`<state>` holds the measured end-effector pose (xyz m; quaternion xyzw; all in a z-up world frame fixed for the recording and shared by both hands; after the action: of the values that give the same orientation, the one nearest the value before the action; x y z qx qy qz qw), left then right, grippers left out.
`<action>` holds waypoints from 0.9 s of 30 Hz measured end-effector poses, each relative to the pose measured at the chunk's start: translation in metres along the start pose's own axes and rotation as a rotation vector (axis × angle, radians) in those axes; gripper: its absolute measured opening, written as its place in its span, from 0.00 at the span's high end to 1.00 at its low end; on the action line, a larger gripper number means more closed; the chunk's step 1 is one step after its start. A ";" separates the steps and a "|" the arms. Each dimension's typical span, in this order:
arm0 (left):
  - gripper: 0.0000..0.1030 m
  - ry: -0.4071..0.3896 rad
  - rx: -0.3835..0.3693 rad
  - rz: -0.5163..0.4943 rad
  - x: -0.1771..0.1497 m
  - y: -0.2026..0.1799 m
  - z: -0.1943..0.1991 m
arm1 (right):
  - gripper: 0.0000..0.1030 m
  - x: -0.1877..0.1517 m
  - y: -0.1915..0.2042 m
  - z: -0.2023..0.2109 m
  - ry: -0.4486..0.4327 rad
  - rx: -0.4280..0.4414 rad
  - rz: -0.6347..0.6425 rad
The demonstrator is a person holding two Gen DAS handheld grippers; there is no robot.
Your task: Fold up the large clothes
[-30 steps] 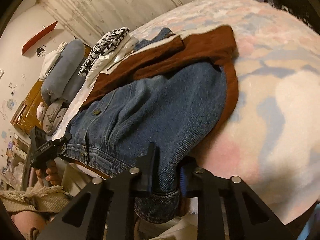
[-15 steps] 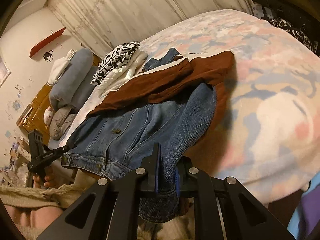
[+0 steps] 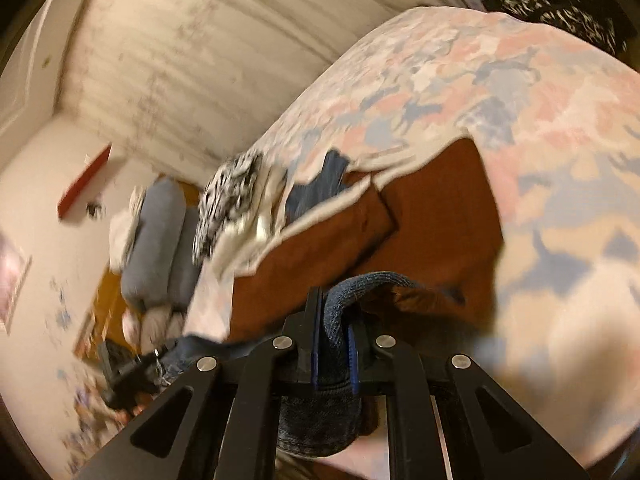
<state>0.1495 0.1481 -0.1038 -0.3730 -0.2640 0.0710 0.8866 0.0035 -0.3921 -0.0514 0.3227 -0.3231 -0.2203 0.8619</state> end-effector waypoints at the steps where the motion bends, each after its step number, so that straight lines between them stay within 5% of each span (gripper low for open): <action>1: 0.93 0.000 0.003 0.020 0.018 0.002 -0.015 | 0.90 0.019 0.000 -0.012 -0.003 0.004 -0.024; 7: 0.86 0.023 0.047 0.111 0.098 0.023 -0.106 | 0.90 0.118 -0.012 -0.093 -0.020 -0.060 -0.059; 9: 0.77 0.031 0.044 0.146 0.114 0.034 -0.130 | 0.75 0.141 -0.025 -0.125 0.005 -0.066 -0.101; 11: 0.52 0.043 0.023 0.189 0.125 0.044 -0.148 | 0.58 0.157 -0.042 -0.151 0.015 -0.043 -0.178; 14: 0.35 0.030 0.005 0.208 0.138 0.054 -0.161 | 0.42 0.175 -0.058 -0.169 -0.017 0.000 -0.237; 17: 0.31 0.024 0.067 0.117 0.147 0.057 -0.165 | 0.38 0.175 -0.068 -0.172 -0.027 -0.052 -0.155; 22: 0.31 0.076 0.260 -0.174 0.149 0.057 -0.187 | 0.38 0.184 -0.068 -0.204 0.040 -0.195 0.073; 27: 0.31 0.168 0.337 -0.370 0.144 0.055 -0.223 | 0.38 0.172 -0.066 -0.235 0.136 -0.266 0.228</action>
<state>0.3917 0.0946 -0.2122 -0.1700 -0.2378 -0.0806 0.9529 0.2753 -0.4420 -0.1632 0.1810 -0.2667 -0.1396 0.9363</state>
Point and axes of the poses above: each gripper's, at about its wrist camera, not at the fingertips, and z roughly against the way its jaws point, y to its left, x to its top, the point moved 9 cm from there along -z, roughly the way its jaws point, and after that the axes turned 4 degrees about y, right-handed, at the moved point
